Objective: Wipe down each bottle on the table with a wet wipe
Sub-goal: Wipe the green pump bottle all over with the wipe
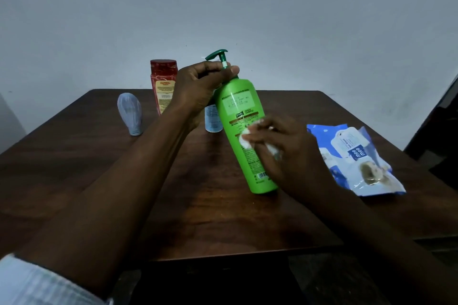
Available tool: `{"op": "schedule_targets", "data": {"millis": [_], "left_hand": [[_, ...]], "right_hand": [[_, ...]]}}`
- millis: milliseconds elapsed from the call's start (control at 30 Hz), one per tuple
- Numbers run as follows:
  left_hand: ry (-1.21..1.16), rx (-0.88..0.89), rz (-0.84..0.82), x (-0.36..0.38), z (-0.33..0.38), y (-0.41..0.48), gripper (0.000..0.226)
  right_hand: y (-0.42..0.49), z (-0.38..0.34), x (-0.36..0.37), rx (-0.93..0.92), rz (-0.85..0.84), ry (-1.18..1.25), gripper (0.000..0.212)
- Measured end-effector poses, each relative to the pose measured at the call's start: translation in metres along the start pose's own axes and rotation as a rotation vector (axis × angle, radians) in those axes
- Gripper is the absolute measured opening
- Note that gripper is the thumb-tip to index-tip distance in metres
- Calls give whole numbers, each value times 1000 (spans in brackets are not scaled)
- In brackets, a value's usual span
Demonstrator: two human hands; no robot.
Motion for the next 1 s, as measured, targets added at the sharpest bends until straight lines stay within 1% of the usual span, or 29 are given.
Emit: {"op": "schedule_targets", "data": {"millis": [67,133,233,300,333,367,400,467,567,633,667,733,800,833,933,1000], "left_hand": [[1,-3,-2,-2,-1,0,15],[1,-6,-10,-3,-2,1,19],[10,-15,-21,-4,-3,2,28],[15,-10,-41,-3,-4,4,28],[15,-8,-52,-2,-4,4,28],[14,-5,-65,-1,-4,5,28],[14,-2,-76,0,-4,5,27],[11,0,-97,0,-4,5,25],[-14,2,-113,-2,-3,4,20],[-19,6,-114,-3,-3,3,20],[-22,6,-115,-4,-3,3,20],[-24,3,-123,-4,-4,4,20],[-21,7,-136,-2,-4,5,22],[-20,10,-142,-1,-3,5,24],[-28,9,-152,1,-3,5,25],[-34,9,-153,2,-2,4,24]], "right_hand": [[-22,-5,4,-74,-59,-50,19],[-42,-3,-1,-88,-69,-44,17],[-48,11,-19,61,-16,40,13],[-35,20,-25,149,16,81,17],[-26,23,-27,170,33,101,19],[-17,23,-28,178,59,114,16],[-8,21,-28,171,84,123,12],[-2,14,-21,141,101,99,16],[-22,3,-10,22,38,-7,24],[-47,0,-7,-54,-2,-32,26],[-58,1,-8,-61,-12,-26,26],[-68,6,-15,-3,-17,32,22],[-60,13,-22,78,-5,114,14],[-52,15,-25,98,13,109,13],[-28,14,-27,119,67,67,18],[-24,3,-18,78,42,41,19]]}}
Point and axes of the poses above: each hand's wrist, its own y-axis towards the middle knuckle, its own x-axis out of the palm, z = x × y, the point moved 7 cm from there along y, towards the middle knuckle, and after that the axes turned 6 degrees about x, right-handed, at the moved point
